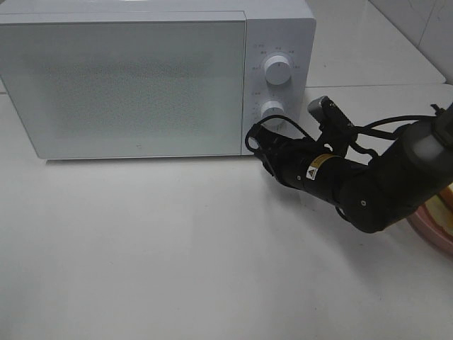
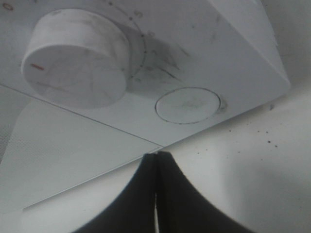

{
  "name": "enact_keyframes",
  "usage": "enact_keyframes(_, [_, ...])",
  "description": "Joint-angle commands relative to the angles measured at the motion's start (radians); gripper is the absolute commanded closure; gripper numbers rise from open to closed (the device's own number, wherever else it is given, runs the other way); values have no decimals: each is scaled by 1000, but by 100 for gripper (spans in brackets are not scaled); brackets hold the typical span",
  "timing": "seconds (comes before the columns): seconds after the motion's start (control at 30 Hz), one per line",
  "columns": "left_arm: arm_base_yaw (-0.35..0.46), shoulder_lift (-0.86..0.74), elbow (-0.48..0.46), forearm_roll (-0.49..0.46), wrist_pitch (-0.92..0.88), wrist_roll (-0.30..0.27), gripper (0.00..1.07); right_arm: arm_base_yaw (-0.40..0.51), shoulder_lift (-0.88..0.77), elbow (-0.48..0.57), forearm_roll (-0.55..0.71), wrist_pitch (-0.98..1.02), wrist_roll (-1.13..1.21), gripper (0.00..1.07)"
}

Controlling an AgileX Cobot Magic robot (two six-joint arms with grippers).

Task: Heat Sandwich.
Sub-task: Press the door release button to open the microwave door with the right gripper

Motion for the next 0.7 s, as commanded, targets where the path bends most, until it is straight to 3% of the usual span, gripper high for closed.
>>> enact_keyframes(0.03, [-7,-23,1,-2,5,0,39,4,17,-29,-5,-9,9,106])
enact_keyframes(0.23, [-7,-22,1,-2,5,0,39,4,53,-42,108,-27,8,106])
enact_keyframes(0.7, [-7,-22,1,-2,5,0,39,0,63,-43,151,-79,-12,105])
